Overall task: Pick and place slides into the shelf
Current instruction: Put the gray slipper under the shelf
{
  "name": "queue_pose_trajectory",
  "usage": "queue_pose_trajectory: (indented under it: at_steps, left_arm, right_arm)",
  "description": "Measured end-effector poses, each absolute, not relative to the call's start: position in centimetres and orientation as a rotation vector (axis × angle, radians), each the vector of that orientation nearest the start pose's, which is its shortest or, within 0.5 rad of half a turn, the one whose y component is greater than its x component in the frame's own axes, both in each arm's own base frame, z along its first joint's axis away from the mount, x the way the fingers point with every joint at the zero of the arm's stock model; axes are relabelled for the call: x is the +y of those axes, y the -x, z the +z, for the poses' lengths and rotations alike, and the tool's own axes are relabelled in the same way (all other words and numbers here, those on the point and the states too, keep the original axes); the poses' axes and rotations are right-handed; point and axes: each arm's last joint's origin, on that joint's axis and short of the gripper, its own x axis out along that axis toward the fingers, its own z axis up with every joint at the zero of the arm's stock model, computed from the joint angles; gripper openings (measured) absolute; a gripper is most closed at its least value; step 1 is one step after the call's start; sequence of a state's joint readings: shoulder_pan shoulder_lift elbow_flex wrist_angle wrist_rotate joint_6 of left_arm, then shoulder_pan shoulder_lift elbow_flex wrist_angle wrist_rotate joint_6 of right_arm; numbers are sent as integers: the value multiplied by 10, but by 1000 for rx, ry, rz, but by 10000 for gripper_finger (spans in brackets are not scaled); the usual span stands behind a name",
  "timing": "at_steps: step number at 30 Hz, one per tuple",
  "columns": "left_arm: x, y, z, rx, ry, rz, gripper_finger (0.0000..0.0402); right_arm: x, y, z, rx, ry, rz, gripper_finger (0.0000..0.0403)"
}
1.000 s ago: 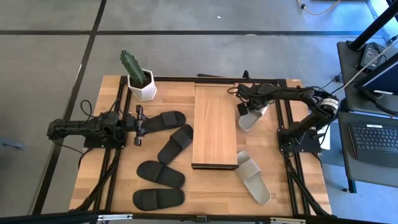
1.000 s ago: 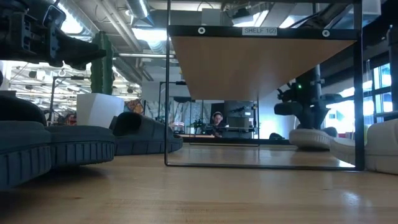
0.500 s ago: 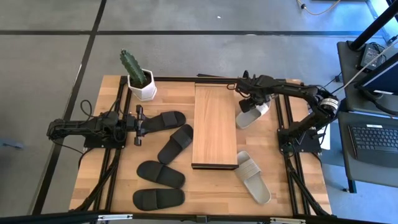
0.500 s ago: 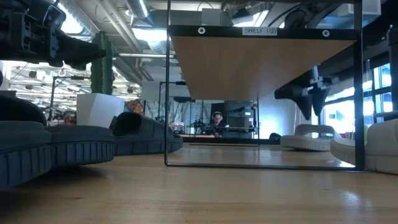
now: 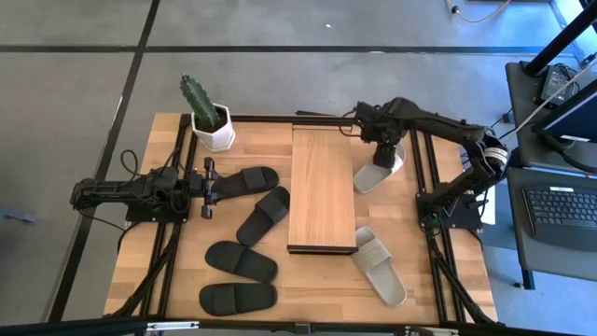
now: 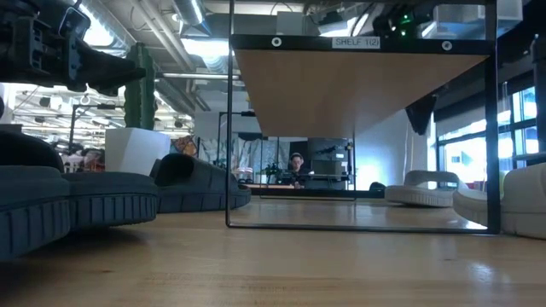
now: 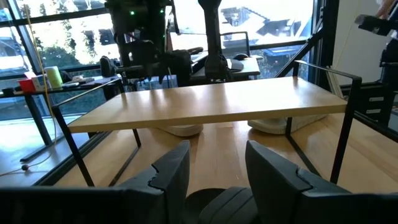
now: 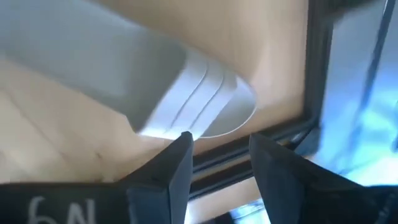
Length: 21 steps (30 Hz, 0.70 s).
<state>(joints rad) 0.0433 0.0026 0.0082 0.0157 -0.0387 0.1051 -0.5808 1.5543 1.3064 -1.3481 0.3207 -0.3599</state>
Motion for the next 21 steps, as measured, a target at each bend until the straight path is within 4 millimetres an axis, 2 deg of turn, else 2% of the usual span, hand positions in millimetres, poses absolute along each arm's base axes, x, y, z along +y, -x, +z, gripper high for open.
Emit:
queue_pose_trajectory:
  at_steps: [6,11,15,19,21]
  left_arm:
    - [5,-97,168,-17,-106,83,147]
    - [5,-97,168,-17,-112,83,147]
    - [5,-97,168,-16,-115,83,147]
    - [5,-97,168,-17,-115,83,147]
    - [5,-97,168,-17,-115,83,147]
  right_arm:
    - [-160,-226,270,1662,277,-219,158]
    - [-159,-227,270,1639,292,-136,158]
    - [-157,-223,269,1665,199,-185,158]
    - [-151,-218,269,1666,-58,-316,158]
    - [-147,-212,269,1723,-136,-325,158]
